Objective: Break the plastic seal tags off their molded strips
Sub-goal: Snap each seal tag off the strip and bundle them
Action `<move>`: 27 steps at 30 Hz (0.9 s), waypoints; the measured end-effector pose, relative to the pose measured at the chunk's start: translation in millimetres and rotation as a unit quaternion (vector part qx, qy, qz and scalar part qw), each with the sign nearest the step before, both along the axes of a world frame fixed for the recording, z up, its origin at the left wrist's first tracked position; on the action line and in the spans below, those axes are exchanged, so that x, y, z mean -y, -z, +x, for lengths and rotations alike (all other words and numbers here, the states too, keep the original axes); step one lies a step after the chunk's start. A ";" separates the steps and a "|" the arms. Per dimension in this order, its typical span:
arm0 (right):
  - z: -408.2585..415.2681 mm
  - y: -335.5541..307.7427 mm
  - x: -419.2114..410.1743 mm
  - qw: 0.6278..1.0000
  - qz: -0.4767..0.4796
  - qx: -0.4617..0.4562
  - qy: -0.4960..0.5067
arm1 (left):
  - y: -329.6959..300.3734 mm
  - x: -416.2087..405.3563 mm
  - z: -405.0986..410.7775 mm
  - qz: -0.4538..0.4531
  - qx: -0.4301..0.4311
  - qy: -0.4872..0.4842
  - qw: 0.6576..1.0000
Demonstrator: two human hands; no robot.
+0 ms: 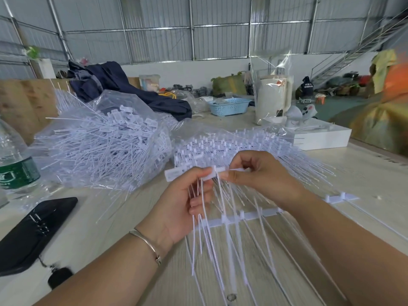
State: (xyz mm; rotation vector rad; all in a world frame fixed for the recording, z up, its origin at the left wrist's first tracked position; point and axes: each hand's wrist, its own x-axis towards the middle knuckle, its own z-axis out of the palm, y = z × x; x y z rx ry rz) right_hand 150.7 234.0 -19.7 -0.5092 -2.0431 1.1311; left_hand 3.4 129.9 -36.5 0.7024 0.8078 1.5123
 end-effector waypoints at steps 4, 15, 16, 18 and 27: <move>5.1 -1.9 -9.8 0.998 0.006 -0.045 0.045 | 1.8 -1.0 -4.8 0.013 -0.071 -0.115 0.991; 8.1 -1.6 -11.8 0.996 -0.023 -0.083 0.005 | 5.5 -2.0 -7.9 -0.012 -0.199 -0.137 0.970; 8.4 -1.9 -12.0 0.996 -0.028 -0.086 0.003 | 5.8 -2.9 -8.1 -0.012 -0.197 -0.136 0.971; 9.2 -3.0 -11.8 0.995 -0.036 -0.090 0.001 | 4.2 -3.1 -8.2 -0.010 -0.187 -0.130 0.974; 11.6 -8.0 -11.6 0.997 -0.049 -0.053 0.024 | 4.4 -2.3 -7.1 0.004 -0.238 -0.076 0.968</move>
